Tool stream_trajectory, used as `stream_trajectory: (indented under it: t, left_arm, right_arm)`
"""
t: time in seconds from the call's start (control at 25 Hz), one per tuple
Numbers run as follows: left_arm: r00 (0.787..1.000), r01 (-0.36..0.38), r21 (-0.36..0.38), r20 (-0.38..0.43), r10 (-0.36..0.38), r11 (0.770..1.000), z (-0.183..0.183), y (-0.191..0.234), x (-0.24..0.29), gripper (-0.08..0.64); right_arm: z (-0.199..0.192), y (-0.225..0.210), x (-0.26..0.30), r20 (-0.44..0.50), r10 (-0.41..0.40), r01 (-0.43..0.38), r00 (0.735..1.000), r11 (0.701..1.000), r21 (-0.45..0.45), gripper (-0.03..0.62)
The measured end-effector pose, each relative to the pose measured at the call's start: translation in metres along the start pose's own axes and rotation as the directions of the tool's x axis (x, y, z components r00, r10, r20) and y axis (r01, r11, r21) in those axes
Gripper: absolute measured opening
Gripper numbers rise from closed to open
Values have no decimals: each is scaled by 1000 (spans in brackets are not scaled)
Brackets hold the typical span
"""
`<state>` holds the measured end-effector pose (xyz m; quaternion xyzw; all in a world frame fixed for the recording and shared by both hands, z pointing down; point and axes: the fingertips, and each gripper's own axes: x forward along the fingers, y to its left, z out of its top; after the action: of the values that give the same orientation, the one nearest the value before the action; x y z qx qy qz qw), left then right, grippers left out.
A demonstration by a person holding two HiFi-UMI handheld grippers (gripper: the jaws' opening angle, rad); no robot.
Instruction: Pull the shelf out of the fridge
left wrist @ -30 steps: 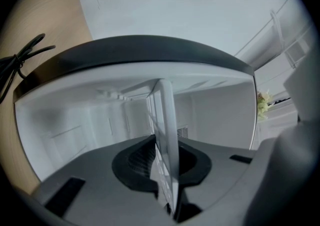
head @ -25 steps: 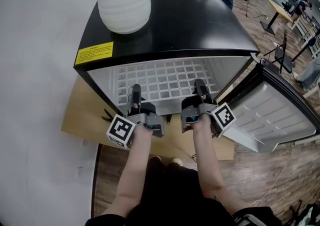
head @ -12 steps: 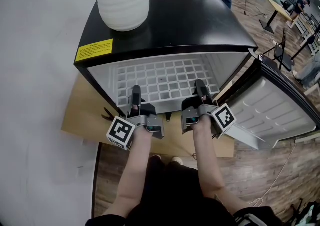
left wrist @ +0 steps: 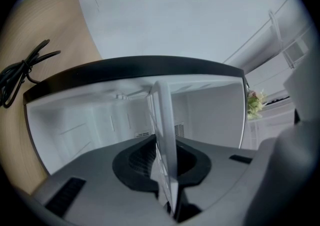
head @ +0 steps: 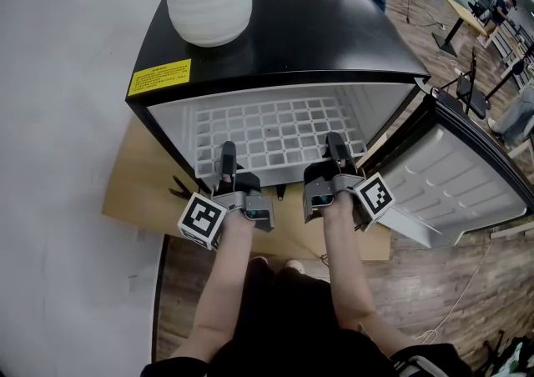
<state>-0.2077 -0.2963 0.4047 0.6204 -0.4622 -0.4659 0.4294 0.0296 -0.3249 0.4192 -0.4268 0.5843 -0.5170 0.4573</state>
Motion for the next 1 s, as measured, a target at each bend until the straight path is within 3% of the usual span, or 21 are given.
stream_trajectory:
  t: [1.0]
  left_arm:
    - [1000,-9,7,-16,9,1000,0,2,0,46]
  right_arm:
    - [0,-1,-1,10,1,-1,1000,1000,2,14]
